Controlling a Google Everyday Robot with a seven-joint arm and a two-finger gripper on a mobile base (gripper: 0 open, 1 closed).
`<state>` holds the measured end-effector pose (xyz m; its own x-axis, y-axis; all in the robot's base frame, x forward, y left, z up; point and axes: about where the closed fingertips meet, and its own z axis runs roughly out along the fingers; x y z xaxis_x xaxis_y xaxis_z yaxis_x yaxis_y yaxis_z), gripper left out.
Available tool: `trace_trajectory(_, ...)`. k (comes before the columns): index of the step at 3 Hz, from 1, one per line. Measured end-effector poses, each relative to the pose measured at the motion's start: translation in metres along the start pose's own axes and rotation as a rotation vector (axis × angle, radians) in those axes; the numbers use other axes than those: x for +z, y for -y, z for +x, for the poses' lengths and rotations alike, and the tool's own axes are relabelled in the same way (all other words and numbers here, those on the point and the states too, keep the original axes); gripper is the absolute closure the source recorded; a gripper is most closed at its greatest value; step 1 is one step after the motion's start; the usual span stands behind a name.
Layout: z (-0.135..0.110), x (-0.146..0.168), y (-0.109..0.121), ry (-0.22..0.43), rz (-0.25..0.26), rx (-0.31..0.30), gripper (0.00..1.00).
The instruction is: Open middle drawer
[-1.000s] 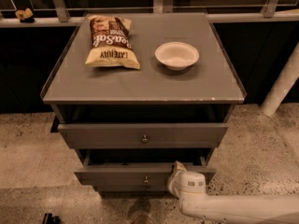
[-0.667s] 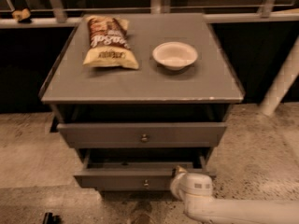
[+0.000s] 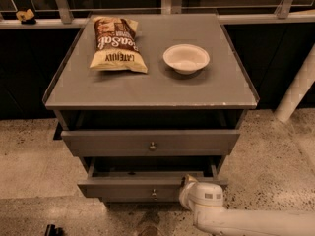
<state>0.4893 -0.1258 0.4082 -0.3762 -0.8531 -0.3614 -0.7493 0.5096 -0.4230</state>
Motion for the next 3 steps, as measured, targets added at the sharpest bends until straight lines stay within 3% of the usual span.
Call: trace_trajectory(3, 0.0000, 0.0000, 0.0000, 0.000, 0.000, 0.000, 0.12)
